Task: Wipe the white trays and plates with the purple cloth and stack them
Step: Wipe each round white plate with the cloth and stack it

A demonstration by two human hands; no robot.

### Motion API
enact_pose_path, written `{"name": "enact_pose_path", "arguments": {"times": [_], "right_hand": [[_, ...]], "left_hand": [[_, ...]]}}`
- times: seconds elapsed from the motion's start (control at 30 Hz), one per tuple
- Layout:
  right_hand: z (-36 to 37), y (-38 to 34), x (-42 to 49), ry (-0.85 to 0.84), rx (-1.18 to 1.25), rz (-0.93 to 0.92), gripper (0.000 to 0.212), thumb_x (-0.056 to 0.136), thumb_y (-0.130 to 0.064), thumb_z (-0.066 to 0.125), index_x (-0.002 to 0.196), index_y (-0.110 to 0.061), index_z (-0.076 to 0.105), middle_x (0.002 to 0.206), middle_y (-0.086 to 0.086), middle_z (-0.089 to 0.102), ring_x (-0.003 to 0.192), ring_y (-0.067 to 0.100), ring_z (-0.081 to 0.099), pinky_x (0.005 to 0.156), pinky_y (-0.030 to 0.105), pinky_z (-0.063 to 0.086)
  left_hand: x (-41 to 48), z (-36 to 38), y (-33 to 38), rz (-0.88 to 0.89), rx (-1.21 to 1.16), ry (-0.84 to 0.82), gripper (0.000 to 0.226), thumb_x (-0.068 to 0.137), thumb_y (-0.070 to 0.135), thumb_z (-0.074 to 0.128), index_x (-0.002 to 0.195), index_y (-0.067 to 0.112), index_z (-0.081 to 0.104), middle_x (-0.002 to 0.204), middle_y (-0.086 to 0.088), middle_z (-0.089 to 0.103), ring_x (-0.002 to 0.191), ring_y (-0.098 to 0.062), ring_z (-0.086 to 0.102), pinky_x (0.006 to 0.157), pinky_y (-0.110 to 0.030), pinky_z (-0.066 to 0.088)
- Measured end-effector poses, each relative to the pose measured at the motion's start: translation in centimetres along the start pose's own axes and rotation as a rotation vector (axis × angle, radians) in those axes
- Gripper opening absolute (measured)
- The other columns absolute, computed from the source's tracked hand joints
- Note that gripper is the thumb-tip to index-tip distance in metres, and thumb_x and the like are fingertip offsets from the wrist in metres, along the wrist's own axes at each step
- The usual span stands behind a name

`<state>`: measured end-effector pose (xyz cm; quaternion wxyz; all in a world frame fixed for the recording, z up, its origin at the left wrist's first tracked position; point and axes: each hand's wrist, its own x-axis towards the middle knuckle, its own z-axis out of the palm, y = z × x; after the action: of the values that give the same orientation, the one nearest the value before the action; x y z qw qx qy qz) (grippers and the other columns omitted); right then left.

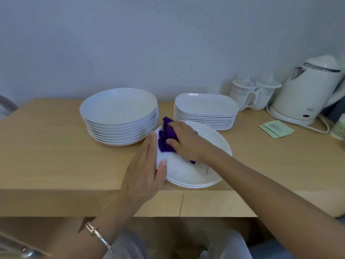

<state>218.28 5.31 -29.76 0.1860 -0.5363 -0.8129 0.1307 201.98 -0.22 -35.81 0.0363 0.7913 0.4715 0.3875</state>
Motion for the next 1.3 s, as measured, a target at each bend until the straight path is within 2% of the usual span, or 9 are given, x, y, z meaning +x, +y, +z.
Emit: {"name": "enact_pose_path", "arguments": {"times": [0.2,0.37,0.53,0.6,0.83,0.9,1.0,1.13,1.3], "right_hand": [[-3.2,3.3,-5.2,-0.013,-0.289,0.129,0.048,0.093,-0.031,0.049,0.139,-0.018,0.04,0.143,0.0,0.04,0.129,0.022,0.036,0.103,0.032,0.031],[-3.9,0.2,-8.7,-0.208,0.033,-0.023,0.032,0.083,-0.025,0.062,0.115,-0.021,0.06,0.119,-0.008,0.057,0.106,0.012,0.051,0.092,0.031,0.045],[-2.9,-1.0,-7.3,0.043,0.171,0.087,0.026,0.075,-0.021,0.066,0.101,-0.019,0.066,0.097,-0.002,0.065,0.09,0.017,0.056,0.084,0.032,0.048],[-3.4,-0.8,-7.0,0.138,0.24,0.147,0.028,0.074,-0.019,0.067,0.102,-0.02,0.067,0.099,-0.004,0.065,0.092,0.016,0.056,0.083,0.028,0.047],[-6.9,-0.9,-9.0,0.285,0.358,0.227,0.028,0.074,-0.017,0.065,0.094,-0.037,0.062,0.087,-0.021,0.062,0.081,-0.001,0.058,0.069,0.012,0.046],[-8.0,-0.6,-9.8,0.329,0.389,0.26,0.029,0.074,-0.017,0.064,0.098,-0.034,0.064,0.086,-0.018,0.064,0.081,0.001,0.059,0.071,0.016,0.048],[-9.4,-0.5,-10.7,0.378,0.419,0.275,0.029,0.075,-0.017,0.063,0.099,-0.032,0.065,0.084,-0.016,0.065,0.077,0.001,0.06,0.065,0.016,0.046],[-10.1,-0.7,-11.4,0.431,0.494,0.253,0.029,0.074,-0.015,0.062,0.089,-0.039,0.064,0.082,-0.018,0.066,0.073,-0.002,0.062,0.061,0.011,0.047],[-10.6,-1.6,-11.6,0.541,0.556,0.21,0.031,0.076,-0.011,0.061,0.097,-0.034,0.064,0.079,-0.019,0.064,0.058,-0.006,0.056,0.049,0.009,0.04]], "left_hand": [[0.4,-0.9,0.4,-0.046,0.128,-0.084,0.072,0.09,0.045,0.018,0.148,0.004,0.025,0.154,-0.011,0.027,0.141,-0.013,0.023,0.111,-0.026,0.013],[1.4,-2.6,1.6,-0.112,0.203,-0.286,0.095,0.074,0.065,0.003,0.152,0.013,0.014,0.159,0.0,0.015,0.146,-0.008,0.009,0.113,-0.019,0.002],[1.3,-3.0,4.2,0.066,0.479,-0.464,0.11,0.069,0.078,-0.022,0.144,0.023,0.036,0.15,0.004,0.038,0.145,-0.014,0.016,0.118,-0.041,0.0],[0.9,-2.8,5.4,0.157,0.445,-0.54,0.1,0.072,0.079,-0.011,0.146,0.026,0.032,0.147,0.007,0.041,0.143,-0.01,0.021,0.118,-0.039,0.0],[2.1,-2.4,7.3,0.399,0.447,-0.62,0.107,0.07,0.068,-0.023,0.14,0.017,0.041,0.147,0.004,0.04,0.138,-0.013,0.032,0.105,-0.036,0.038],[1.8,-1.9,7.3,0.514,0.463,-0.582,0.085,0.088,0.058,-0.011,0.125,0.019,0.055,0.135,0.008,0.051,0.129,-0.008,0.044,0.079,-0.033,0.05],[1.9,-1.8,6.6,0.548,0.474,-0.457,0.076,0.103,0.044,-0.001,0.087,0.026,0.071,0.09,0.015,0.069,0.083,-0.003,0.067,0.04,-0.024,0.045],[2.7,-1.7,6.2,0.596,0.452,-0.341,0.071,0.103,0.045,0.003,0.077,0.024,0.066,0.057,0.012,0.057,0.043,-0.009,0.054,0.036,-0.021,0.029],[4.4,-2.7,7.1,0.61,0.37,-0.119,0.075,0.104,0.043,0.01,0.066,0.013,0.067,0.046,0.003,0.056,0.032,-0.02,0.048,0.033,-0.021,0.035]]}}
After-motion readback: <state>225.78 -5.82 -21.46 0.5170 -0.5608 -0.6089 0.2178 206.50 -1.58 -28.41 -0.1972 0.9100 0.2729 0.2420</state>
